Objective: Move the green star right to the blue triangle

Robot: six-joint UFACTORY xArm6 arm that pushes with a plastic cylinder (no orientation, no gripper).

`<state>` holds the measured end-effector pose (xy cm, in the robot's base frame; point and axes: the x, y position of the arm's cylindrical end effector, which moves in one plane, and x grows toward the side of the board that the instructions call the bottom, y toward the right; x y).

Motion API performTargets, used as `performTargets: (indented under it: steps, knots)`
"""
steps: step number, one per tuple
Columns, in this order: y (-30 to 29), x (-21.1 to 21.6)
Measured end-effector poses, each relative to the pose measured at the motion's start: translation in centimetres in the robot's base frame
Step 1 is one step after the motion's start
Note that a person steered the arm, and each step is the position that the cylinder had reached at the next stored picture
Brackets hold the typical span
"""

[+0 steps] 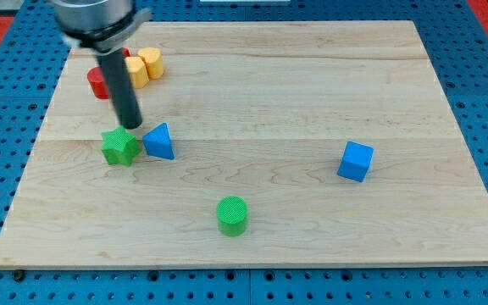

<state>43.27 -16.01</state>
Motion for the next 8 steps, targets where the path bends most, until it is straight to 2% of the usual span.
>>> performTargets:
  steps: [1, 2, 3, 4, 5, 6, 7, 8]
  knots:
    - [7.3, 1.1]
    - [8.0, 4.0]
    - [12.3, 5.0]
    - [10.8, 6.7]
    - [8.7, 4.3]
    - [0.1, -1.2]
    - [-5.3, 0.9]
    - [2.2, 3.8]
